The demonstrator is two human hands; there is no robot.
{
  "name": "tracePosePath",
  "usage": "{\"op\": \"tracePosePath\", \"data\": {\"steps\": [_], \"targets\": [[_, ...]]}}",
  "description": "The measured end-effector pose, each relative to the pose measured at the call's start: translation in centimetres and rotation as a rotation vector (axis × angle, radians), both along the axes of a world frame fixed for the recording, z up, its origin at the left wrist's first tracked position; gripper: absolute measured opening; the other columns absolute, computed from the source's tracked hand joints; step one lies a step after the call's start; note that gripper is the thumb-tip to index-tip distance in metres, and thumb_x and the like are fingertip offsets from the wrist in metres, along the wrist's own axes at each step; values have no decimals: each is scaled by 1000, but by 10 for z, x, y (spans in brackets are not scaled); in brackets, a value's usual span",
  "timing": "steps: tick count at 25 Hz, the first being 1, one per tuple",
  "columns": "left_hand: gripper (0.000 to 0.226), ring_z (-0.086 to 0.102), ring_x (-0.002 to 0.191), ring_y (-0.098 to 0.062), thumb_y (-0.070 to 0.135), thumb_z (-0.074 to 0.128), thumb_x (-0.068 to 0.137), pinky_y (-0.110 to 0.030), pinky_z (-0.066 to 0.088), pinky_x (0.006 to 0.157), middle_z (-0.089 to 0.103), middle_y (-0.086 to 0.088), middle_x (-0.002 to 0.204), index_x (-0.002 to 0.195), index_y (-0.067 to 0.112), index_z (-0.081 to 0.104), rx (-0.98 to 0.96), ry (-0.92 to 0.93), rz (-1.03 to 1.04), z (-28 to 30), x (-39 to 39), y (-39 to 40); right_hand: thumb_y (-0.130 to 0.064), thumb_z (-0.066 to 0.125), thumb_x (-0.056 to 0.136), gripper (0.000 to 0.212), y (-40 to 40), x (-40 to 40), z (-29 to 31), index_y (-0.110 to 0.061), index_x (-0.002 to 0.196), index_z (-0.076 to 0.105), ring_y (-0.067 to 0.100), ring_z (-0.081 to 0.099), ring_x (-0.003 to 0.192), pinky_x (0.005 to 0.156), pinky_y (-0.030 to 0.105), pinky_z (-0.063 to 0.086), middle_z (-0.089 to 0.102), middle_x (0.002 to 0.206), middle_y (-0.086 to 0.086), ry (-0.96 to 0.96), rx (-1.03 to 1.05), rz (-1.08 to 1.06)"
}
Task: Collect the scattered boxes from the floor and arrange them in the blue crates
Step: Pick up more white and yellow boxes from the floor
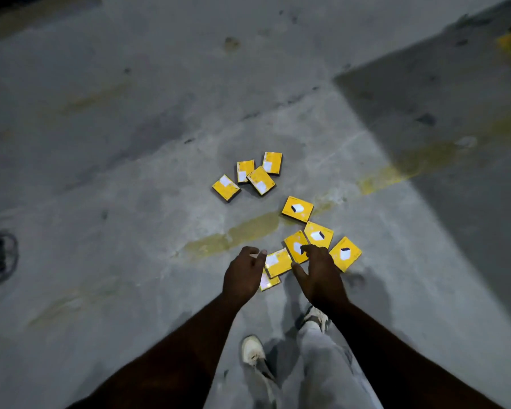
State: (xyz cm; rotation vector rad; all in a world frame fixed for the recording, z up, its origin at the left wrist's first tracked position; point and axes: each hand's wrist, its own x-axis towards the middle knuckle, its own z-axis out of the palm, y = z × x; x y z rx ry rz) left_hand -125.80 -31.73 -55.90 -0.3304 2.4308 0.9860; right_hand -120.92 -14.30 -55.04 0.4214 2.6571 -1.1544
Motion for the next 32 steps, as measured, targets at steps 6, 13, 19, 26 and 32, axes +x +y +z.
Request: {"op": "tracePosePath", "data": {"steps": [6, 13, 19, 26, 32], "targets": [[36, 66, 98, -18, 46, 52, 98, -32, 47, 84, 72, 0, 102, 122, 20, 58, -78, -35, -6, -132, -80, 32, -32, 60, 89, 45, 8, -83, -156, -6, 124, 56, 37, 50, 116, 92, 41, 41, 56, 116, 17, -150, -30, -21], [39, 61, 110, -20, 42, 56, 96, -32, 44, 92, 68, -3, 111, 125, 16, 56, -95, -181, -165, -362, -101, 26, -29, 60, 91, 41, -20, -106, -372, -5, 124, 56, 37, 46, 125, 95, 41, 38, 55, 124, 18, -257, -39, -171], [60, 49, 130, -30, 39, 64, 90, -34, 36, 106, 56, -14, 136, 139, 7, 49, -196, -238, -295, -511, -106, -6, -26, 67, 90, 47, -59, -81, -523, 4, 124, 52, 40, 57, 110, 93, 44, 42, 62, 113, 26, -467, -115, -441], [75, 60, 117, -26, 60, 74, 67, -42, 49, 100, 61, -9, 125, 126, 14, 60, -77, -404, -129, -563, -105, -6, -19, 66, 74, 45, -75, -77, -578, -6, 117, 62, 34, 69, 100, 81, 42, 58, 71, 107, 13, -531, -597, -856], [52, 68, 92, -26, 38, 80, 70, -46, 59, 85, 67, -10, 102, 108, 10, 58, 158, -448, 341, -545, -95, -26, -7, 70, 82, 53, -78, -82, -560, -12, 131, 51, 20, 62, 108, 86, 39, 56, 62, 121, 5, -454, -569, -688]]}}
